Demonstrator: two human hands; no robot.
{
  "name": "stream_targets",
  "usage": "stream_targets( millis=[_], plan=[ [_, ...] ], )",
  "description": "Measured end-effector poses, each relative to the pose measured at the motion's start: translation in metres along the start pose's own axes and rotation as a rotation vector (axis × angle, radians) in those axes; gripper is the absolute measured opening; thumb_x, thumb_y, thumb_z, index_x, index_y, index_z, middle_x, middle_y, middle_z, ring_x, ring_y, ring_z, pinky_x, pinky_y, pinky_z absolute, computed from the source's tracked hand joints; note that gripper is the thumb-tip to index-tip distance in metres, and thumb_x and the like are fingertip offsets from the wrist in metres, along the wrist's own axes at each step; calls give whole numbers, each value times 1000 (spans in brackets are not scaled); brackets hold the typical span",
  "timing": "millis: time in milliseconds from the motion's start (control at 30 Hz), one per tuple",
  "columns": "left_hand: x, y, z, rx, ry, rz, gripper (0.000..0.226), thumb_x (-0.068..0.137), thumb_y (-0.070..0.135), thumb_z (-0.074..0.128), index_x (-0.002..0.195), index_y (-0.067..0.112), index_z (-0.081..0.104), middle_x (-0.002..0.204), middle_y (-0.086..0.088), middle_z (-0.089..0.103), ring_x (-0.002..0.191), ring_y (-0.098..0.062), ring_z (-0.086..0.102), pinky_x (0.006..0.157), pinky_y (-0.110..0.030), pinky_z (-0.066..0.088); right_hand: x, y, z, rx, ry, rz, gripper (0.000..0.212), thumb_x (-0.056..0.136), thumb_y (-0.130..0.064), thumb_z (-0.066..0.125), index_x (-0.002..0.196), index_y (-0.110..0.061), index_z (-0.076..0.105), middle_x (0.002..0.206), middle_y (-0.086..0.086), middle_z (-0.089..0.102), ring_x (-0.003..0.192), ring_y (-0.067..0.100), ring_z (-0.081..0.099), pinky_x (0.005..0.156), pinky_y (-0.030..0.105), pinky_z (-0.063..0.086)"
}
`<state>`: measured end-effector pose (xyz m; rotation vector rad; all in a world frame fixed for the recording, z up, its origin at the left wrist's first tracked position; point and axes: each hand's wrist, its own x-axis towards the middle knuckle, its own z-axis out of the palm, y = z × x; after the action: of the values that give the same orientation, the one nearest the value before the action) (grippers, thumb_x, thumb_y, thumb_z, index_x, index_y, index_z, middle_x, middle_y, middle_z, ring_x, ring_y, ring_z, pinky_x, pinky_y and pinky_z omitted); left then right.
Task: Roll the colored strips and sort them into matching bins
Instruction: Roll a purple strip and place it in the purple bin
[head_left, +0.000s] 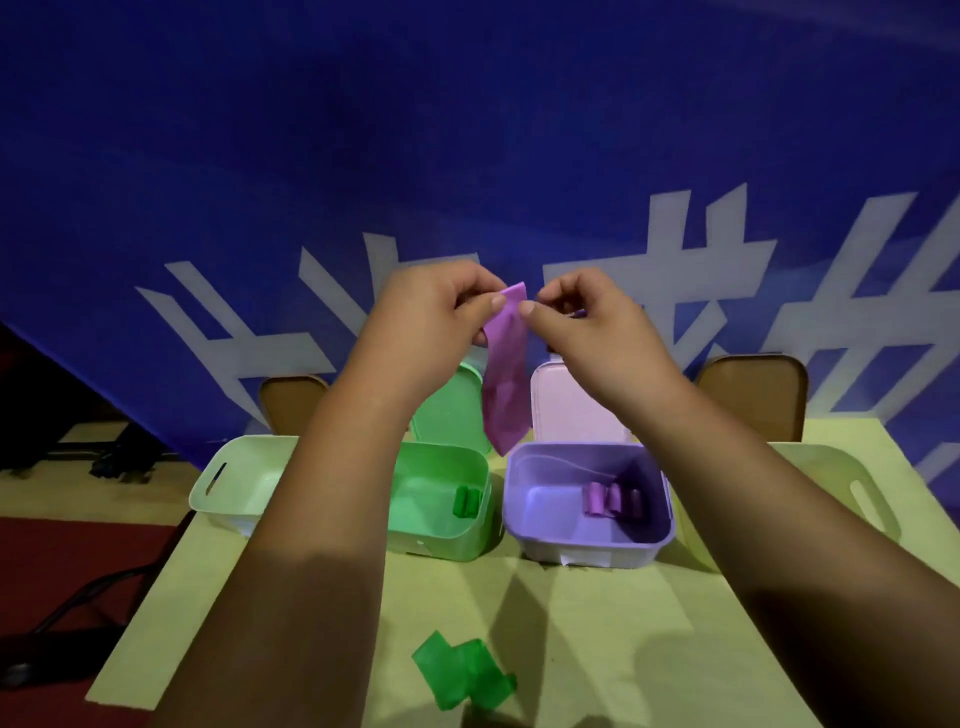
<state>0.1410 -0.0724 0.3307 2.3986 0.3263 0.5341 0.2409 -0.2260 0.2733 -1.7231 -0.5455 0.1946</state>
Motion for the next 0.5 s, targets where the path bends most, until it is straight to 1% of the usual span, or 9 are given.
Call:
stream_targets(
  millis=[100, 133, 167, 200, 233, 300, 333, 433, 500],
  plan=[
    [6, 10, -14, 58, -17, 54, 10, 105, 25, 70, 107, 27, 79, 82, 11, 74, 73, -1, 70, 72, -27, 58, 4, -21, -8, -56, -51, -86, 26, 99, -42, 74, 122, -32, 67, 107, -16, 70, 97, -2, 66, 78, 16, 49],
    [9, 14, -18, 66, -17, 68, 10, 105, 27, 70, 108, 28, 79, 83, 10, 75, 74, -2, 71, 74, -31, 60, 8, -28, -10, -54, -74, -120, 26, 99, -40, 74, 124, -32, 68, 105, -16, 70, 95, -3, 66, 76, 13, 49],
    [10, 18, -22, 67, -8, 80, 10, 104, 28, 70, 109, 29, 79, 85, 10, 75, 75, -2, 71, 76, -33, 60, 10, -37, -12, -45, -91, -156, 23, 99, -37, 75, 121, -31, 70, 100, -14, 71, 90, -3, 66, 74, 14, 50],
    [12, 21, -25, 63, 14, 89, 9, 104, 29, 71, 109, 29, 79, 85, 10, 75, 75, -2, 72, 76, -33, 61, 14, -44, -13, -36, -94, -180, 17, 99, -34, 76, 116, -30, 73, 95, -11, 72, 84, -1, 67, 72, 18, 53],
    [14, 25, -29, 58, 47, 99, 8, 103, 30, 73, 109, 28, 78, 86, 10, 75, 75, -1, 72, 75, -29, 61, 18, -53, -15, -30, -86, -197, 11, 98, -32, 77, 110, -30, 76, 92, -6, 74, 82, 5, 69, 73, 27, 58],
    [18, 32, -36, 33, 120, 122, 9, 101, 31, 75, 108, 26, 76, 86, 9, 74, 77, -1, 72, 72, -21, 58, 26, -70, -19, -5, -70, -226, 5, 97, -28, 78, 102, -27, 78, 89, 1, 77, 86, 21, 75, 84, 47, 64],
    [20, 36, -39, 5, 152, 132, 8, 101, 32, 76, 107, 26, 76, 86, 8, 74, 79, -2, 72, 73, -21, 58, 28, -78, -21, 23, -61, -238, 3, 97, -26, 78, 100, -25, 78, 88, 3, 78, 87, 25, 76, 86, 51, 64],
    [24, 49, -51, -120, 189, 139, 6, 100, 34, 77, 104, 30, 77, 89, 10, 77, 84, -4, 75, 81, -32, 65, 29, -100, -29, 69, -39, -278, 2, 99, -22, 77, 100, -21, 78, 86, 5, 79, 83, 24, 77, 83, 50, 66],
    [27, 59, -57, -176, 191, 155, 4, 101, 30, 76, 102, 29, 79, 90, 11, 78, 85, -4, 76, 82, -35, 66, 27, -112, -36, 81, -33, -313, 5, 100, -21, 76, 102, -18, 77, 87, 7, 78, 80, 22, 76, 79, 48, 67]
  ],
)
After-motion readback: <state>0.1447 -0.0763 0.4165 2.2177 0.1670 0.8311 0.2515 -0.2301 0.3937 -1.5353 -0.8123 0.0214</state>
